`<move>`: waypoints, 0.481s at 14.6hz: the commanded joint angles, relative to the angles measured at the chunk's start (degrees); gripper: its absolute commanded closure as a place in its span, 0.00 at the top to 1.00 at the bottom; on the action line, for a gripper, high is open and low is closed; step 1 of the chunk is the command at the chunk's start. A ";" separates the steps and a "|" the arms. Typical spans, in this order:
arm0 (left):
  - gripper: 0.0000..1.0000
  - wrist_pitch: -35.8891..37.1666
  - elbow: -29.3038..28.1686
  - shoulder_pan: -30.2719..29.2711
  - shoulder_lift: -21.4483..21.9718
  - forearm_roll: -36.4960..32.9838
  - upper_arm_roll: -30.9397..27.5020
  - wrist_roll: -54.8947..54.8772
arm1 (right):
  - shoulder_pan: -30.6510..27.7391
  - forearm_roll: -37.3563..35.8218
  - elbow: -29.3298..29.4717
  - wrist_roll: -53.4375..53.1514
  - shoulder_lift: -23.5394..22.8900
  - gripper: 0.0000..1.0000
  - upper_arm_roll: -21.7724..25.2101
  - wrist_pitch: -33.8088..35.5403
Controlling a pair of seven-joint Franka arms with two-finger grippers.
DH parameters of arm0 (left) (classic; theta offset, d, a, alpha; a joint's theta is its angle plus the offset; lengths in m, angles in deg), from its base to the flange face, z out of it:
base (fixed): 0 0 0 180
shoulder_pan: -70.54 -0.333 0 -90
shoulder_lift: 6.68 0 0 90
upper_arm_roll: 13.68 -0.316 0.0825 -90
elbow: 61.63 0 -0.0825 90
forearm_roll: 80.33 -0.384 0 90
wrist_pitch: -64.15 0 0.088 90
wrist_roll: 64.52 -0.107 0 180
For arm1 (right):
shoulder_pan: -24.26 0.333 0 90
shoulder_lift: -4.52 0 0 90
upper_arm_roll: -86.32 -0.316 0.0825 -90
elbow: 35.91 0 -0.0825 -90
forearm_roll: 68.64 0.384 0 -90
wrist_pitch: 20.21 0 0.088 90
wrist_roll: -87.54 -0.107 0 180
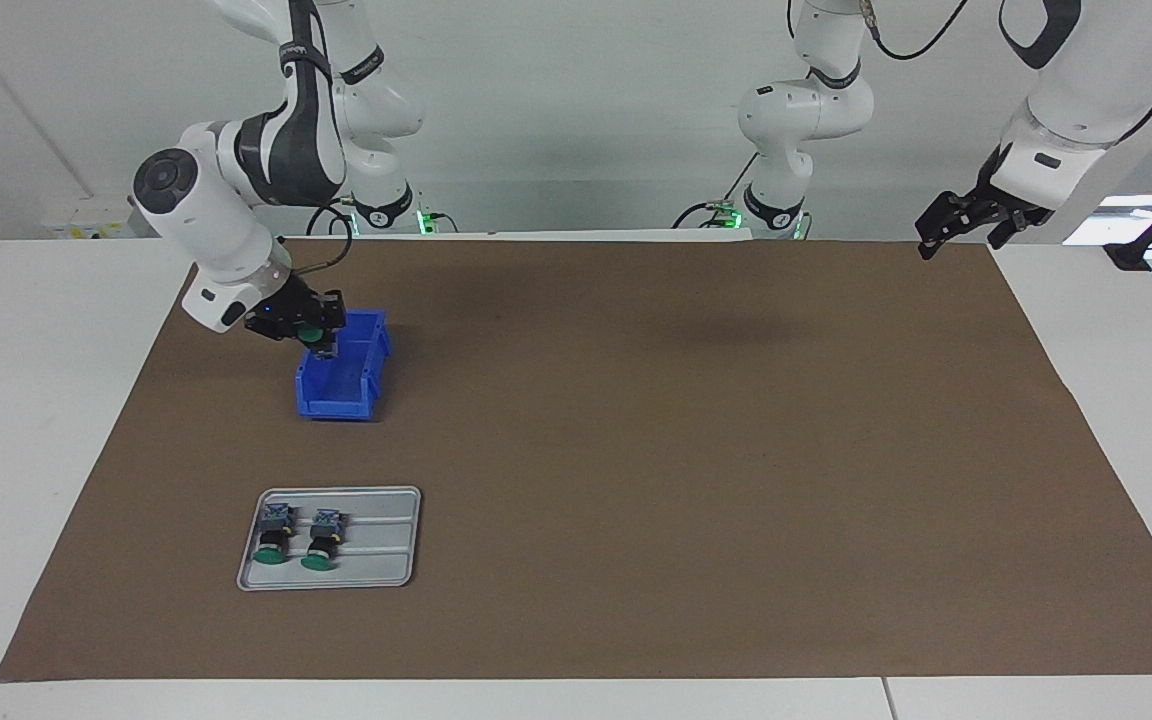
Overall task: Place and press button with both arms
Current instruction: 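Carry the module to the blue bin and lower it inside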
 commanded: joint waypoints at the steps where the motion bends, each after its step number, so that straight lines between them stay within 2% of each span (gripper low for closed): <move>1: 1.00 -1.49 -1.14 0.17 0.60 0.57 -0.27 -0.42 | 0.03 1.37 -3.01 -3.18 -0.03 0.01 -0.52 -3.14; 5: 1.00 -1.40 -1.23 0.34 0.69 0.49 -0.27 -0.60 | 0.21 1.29 -5.56 -3.64 -2.14 0.02 -0.52 -9.37; 7: 1.00 -1.23 -1.23 0.87 0.69 0.49 -0.27 -0.42 | 0.21 1.37 -6.09 -3.64 -2.41 0.05 -0.52 -10.53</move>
